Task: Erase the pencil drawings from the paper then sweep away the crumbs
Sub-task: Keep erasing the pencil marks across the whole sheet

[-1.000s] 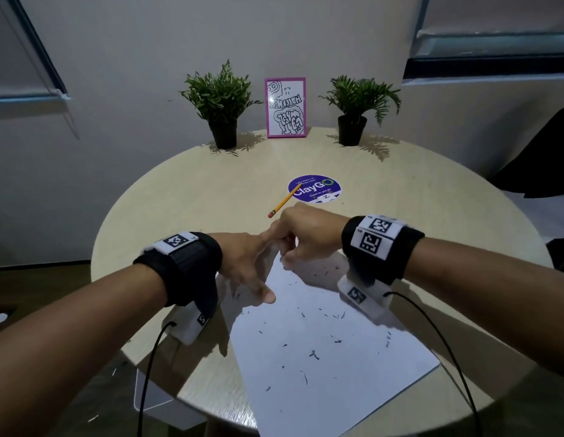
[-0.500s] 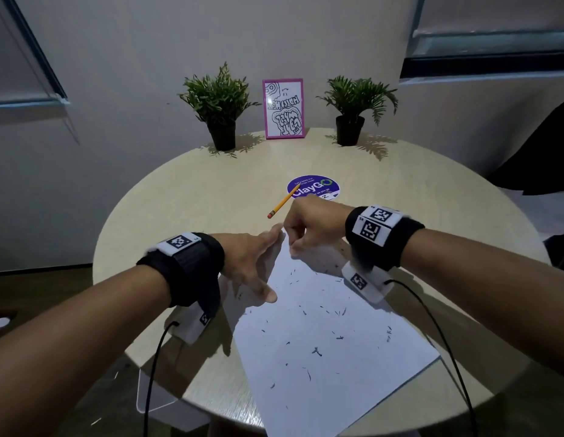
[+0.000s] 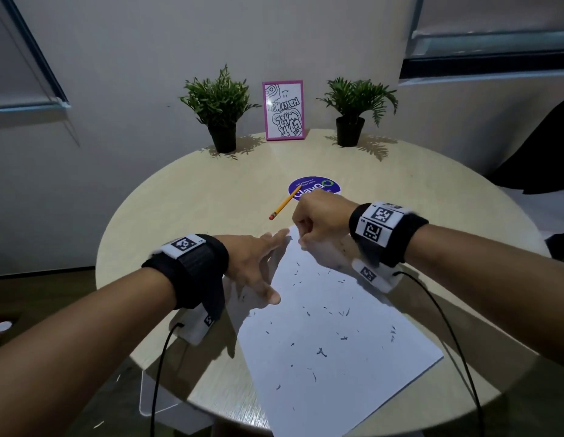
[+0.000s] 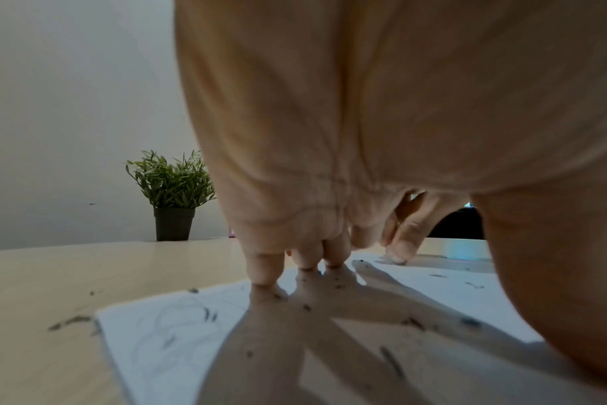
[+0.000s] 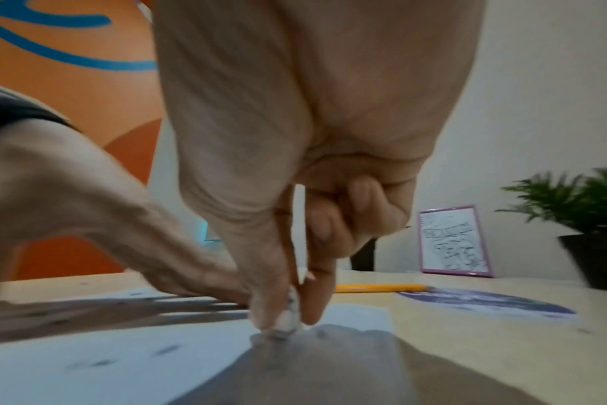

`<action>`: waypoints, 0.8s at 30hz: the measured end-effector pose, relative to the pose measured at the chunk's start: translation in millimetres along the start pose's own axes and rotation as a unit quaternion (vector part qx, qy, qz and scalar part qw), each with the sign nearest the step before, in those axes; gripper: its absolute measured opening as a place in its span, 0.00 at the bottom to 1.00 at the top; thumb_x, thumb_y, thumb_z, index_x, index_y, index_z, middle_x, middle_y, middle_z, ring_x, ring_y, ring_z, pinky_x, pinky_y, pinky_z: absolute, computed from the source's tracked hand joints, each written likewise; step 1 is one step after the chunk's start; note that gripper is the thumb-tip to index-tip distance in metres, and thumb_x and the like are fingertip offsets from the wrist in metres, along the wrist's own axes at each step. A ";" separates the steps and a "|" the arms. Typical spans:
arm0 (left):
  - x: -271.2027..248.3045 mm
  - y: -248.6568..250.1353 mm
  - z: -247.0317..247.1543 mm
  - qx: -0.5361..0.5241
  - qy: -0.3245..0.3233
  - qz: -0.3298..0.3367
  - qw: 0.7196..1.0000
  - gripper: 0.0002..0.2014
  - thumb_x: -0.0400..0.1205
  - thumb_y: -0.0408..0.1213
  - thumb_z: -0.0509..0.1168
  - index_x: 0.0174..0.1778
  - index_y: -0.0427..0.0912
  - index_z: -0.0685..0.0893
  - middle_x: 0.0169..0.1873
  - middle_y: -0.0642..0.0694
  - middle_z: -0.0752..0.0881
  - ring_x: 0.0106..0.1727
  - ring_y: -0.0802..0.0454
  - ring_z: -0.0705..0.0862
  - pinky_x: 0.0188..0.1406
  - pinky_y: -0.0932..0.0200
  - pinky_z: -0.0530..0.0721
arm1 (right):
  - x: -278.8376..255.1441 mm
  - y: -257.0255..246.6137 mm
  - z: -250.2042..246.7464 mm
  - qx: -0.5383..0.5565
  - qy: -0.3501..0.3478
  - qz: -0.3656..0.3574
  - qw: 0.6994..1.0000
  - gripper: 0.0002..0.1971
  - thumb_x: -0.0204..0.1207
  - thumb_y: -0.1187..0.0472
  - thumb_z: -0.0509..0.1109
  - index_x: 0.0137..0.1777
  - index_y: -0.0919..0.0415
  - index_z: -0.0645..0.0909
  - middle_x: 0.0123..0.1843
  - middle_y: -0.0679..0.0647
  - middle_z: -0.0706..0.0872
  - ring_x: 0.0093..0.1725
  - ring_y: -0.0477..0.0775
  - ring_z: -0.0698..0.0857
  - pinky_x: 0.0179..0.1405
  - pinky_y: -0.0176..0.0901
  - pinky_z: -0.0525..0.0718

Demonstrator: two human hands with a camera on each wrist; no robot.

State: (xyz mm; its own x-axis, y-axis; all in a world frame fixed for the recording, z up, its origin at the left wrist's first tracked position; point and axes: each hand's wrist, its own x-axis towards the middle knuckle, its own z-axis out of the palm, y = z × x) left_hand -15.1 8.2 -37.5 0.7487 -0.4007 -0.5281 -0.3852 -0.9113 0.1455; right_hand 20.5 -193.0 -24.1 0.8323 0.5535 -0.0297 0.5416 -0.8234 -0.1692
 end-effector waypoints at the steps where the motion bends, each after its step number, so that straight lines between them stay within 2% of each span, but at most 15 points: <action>1: -0.7 0.7 -0.3 0.000 -0.004 0.007 1.000 0.61 0.67 0.66 0.77 0.82 0.72 0.35 0.87 0.56 0.53 0.80 0.51 0.70 0.76 0.47 0.71 | -2.6 -7.9 1.5 -0.018 0.005 -0.011 1.000 0.12 0.69 0.57 0.82 0.31 0.55 0.83 0.26 0.42 0.78 0.30 0.42 0.77 0.33 0.43 0.78; 3: -0.6 0.6 -1.1 -0.009 -0.010 0.016 1.000 0.53 0.68 0.64 0.78 0.80 0.78 0.47 0.84 0.56 0.62 0.78 0.50 0.73 0.70 0.51 0.74 | -10.4 -23.9 9.3 -0.011 -0.008 -0.046 0.999 0.12 0.69 0.57 0.82 0.31 0.54 0.82 0.29 0.41 0.77 0.32 0.41 0.76 0.33 0.43 0.78; 5: 0.9 -0.2 -0.8 -0.011 -0.009 0.016 1.000 0.47 0.69 0.61 0.78 0.79 0.74 0.56 0.79 0.56 0.71 0.80 0.50 0.70 0.67 0.54 0.72 | -16.2 -29.8 14.3 0.038 -0.032 -0.068 0.996 0.09 0.67 0.57 0.83 0.34 0.56 0.85 0.31 0.45 0.84 0.34 0.42 0.81 0.36 0.46 0.82; 8: 7.2 -3.2 2.3 0.018 0.008 0.034 0.999 0.58 0.66 0.68 0.77 0.84 0.73 0.44 0.86 0.64 0.43 0.87 0.58 0.47 0.83 0.44 0.60 | -9.9 -15.6 7.6 0.024 -0.008 -0.023 0.999 0.08 0.68 0.57 0.83 0.35 0.58 0.87 0.32 0.48 0.88 0.35 0.47 0.84 0.36 0.45 0.83; 11: 9.3 -2.5 3.6 0.023 0.004 0.025 0.999 0.61 0.67 0.68 0.76 0.85 0.68 0.39 0.85 0.67 0.38 0.86 0.62 0.39 0.86 0.42 0.54 | -6.3 -9.6 3.2 -0.039 0.022 0.008 0.999 0.09 0.70 0.57 0.82 0.35 0.57 0.86 0.28 0.43 0.81 0.37 0.50 0.83 0.33 0.42 0.77; 13: 5.6 -1.2 0.5 0.017 -0.001 0.010 1.000 0.58 0.69 0.63 0.78 0.85 0.68 0.43 0.84 0.62 0.60 0.86 0.62 0.50 0.82 0.47 0.62 | -10.0 -22.2 7.6 -0.072 0.012 -0.030 0.997 0.11 0.71 0.60 0.79 0.33 0.54 0.81 0.27 0.39 0.72 0.38 0.53 0.79 0.31 0.41 0.71; 14: 4.0 0.1 -1.3 0.009 -0.005 0.006 1.000 0.55 0.70 0.60 0.79 0.85 0.67 0.46 0.73 0.61 0.76 0.82 0.64 0.65 0.74 0.52 0.72 | -13.7 -29.7 10.4 -0.076 0.000 -0.054 0.996 0.12 0.72 0.60 0.79 0.32 0.53 0.79 0.28 0.38 0.70 0.37 0.53 0.77 0.31 0.42 0.69; 15: 4.3 0.3 -2.7 0.000 -0.012 0.000 1.000 0.53 0.71 0.57 0.79 0.83 0.66 0.49 0.59 0.63 0.83 0.67 0.71 0.79 0.61 0.59 0.79 | -17.0 -34.6 12.6 -0.069 -0.011 -0.070 0.995 0.12 0.71 0.59 0.79 0.32 0.53 0.78 0.28 0.39 0.71 0.37 0.52 0.75 0.31 0.42 0.69; 16: 4.8 0.3 -3.7 -0.009 -0.021 -0.001 1.000 0.52 0.71 0.56 0.79 0.82 0.66 0.50 0.53 0.63 0.84 0.53 0.77 0.84 0.53 0.64 0.80 | -18.2 -35.5 11.5 -0.057 -0.022 -0.069 0.996 0.11 0.71 0.58 0.80 0.33 0.55 0.80 0.29 0.42 0.75 0.36 0.51 0.76 0.31 0.43 0.73; 17: 4.3 1.4 -4.1 -0.014 -0.027 -0.005 1.000 0.53 0.70 0.57 0.79 0.83 0.66 0.48 0.61 0.59 0.84 0.53 0.77 0.84 0.55 0.62 0.81 | -16.4 -30.1 8.5 -0.044 -0.027 -0.059 0.997 0.10 0.70 0.57 0.80 0.34 0.57 0.83 0.30 0.44 0.81 0.36 0.50 0.78 0.32 0.45 0.78; 19: 2.4 3.2 -3.2 0.011 -0.014 0.007 1.000 0.61 0.65 0.65 0.79 0.83 0.70 0.40 0.87 0.56 0.56 0.79 0.63 0.70 0.75 0.48 0.74 | -10.5 -12.3 0.9 -0.037 -0.017 -0.014 0.999 0.08 0.69 0.56 0.82 0.36 0.57 0.87 0.32 0.47 0.87 0.35 0.49 0.83 0.35 0.46 0.85; 20: 2.2 4.2 -3.0 0.021 -0.012 0.007 1.000 0.63 0.64 0.67 0.78 0.83 0.70 0.37 0.87 0.60 0.43 0.84 0.60 0.61 0.80 0.45 0.68 | -9.1 -7.3 -1.9 -0.046 -0.008 0.008 0.999 0.08 0.69 0.55 0.83 0.36 0.56 0.87 0.33 0.46 0.87 0.36 0.49 0.83 0.34 0.45 0.84; 21: 2.0 4.6 -2.5 0.021 -0.014 0.002 1.000 0.64 0.65 0.67 0.78 0.84 0.69 0.37 0.86 0.63 0.39 0.85 0.60 0.57 0.81 0.45 0.66 | -7.7 -6.6 -1.8 -0.062 0.003 0.020 0.998 0.09 0.70 0.55 0.82 0.36 0.56 0.86 0.32 0.46 0.86 0.37 0.51 0.83 0.33 0.43 0.82; 23: 0.3 5.3 -3.2 0.005 -0.028 -0.001 1.000 0.60 0.67 0.62 0.79 0.84 0.68 0.41 0.86 0.58 0.55 0.79 0.64 0.68 0.75 0.51 0.72 | -9.2 -20.5 2.2 -0.090 0.015 -0.004 0.996 0.10 0.71 0.59 0.79 0.33 0.55 0.81 0.29 0.44 0.78 0.38 0.55 0.81 0.30 0.42 0.74; 24: -0.2 6.0 -4.0 -0.010 -0.032 -0.001 0.999 0.56 0.69 0.59 0.80 0.83 0.67 0.46 0.79 0.55 0.72 0.65 0.69 0.80 0.64 0.57 0.78 | -11.6 -30.3 6.3 -0.091 0.008 -0.027 0.995 0.11 0.72 0.60 0.78 0.33 0.54 0.79 0.28 0.42 0.74 0.39 0.56 0.80 0.31 0.42 0.71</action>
State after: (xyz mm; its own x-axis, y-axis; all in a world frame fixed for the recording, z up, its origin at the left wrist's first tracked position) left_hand -15.4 2.4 -33.2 0.7135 -0.3922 -0.5806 -0.3725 -0.9142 0.1597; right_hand -6.3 -173.7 -24.9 0.8022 0.5970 -0.0099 0.5970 -0.8021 0.0116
